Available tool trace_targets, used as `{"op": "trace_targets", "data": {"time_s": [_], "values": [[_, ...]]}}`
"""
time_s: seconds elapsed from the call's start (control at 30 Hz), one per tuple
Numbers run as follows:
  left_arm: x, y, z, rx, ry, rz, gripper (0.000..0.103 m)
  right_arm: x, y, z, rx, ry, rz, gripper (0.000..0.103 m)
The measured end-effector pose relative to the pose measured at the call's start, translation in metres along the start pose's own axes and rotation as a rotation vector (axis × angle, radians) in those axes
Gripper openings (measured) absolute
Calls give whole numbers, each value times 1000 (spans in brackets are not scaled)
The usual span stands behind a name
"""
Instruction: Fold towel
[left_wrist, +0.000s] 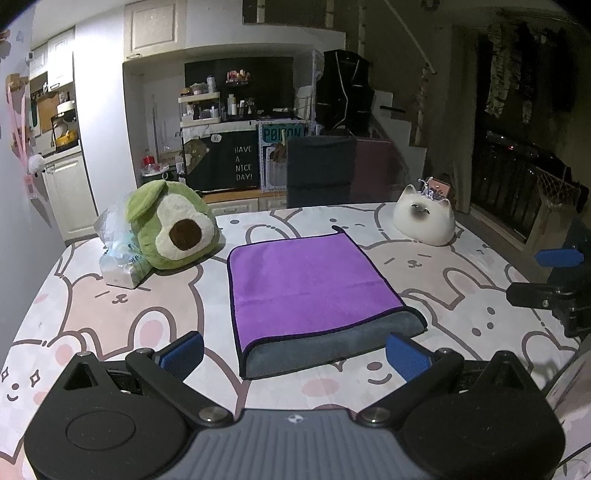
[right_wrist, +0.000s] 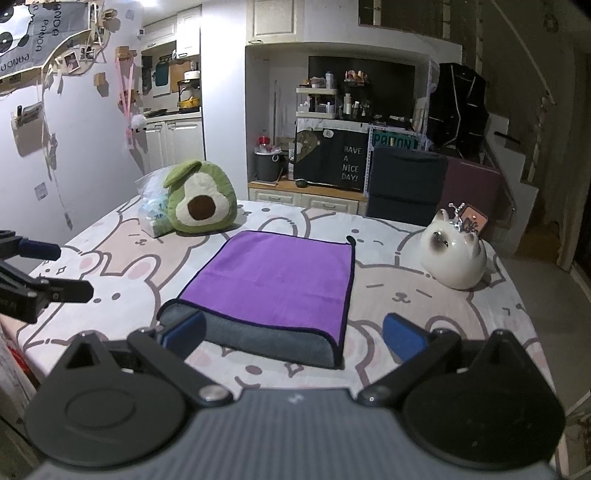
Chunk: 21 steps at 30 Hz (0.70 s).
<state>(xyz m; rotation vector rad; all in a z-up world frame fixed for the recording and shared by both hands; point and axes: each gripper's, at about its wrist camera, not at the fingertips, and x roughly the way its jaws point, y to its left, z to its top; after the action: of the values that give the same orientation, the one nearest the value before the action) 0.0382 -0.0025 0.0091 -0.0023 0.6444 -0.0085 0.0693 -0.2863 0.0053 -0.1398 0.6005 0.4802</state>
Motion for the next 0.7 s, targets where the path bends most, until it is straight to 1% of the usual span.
{"op": "trace_targets", "data": {"time_s": [0.23, 0.47, 0.7], "values": [[16, 9, 7, -29, 33, 12, 103, 13, -2, 4, -6, 12, 12, 103], [33, 11, 16, -3, 38, 30, 103, 27, -6, 12, -38, 10, 8, 103], [57, 20, 19, -14, 69, 25, 103, 45, -11, 15, -56, 36, 21, 103]]}}
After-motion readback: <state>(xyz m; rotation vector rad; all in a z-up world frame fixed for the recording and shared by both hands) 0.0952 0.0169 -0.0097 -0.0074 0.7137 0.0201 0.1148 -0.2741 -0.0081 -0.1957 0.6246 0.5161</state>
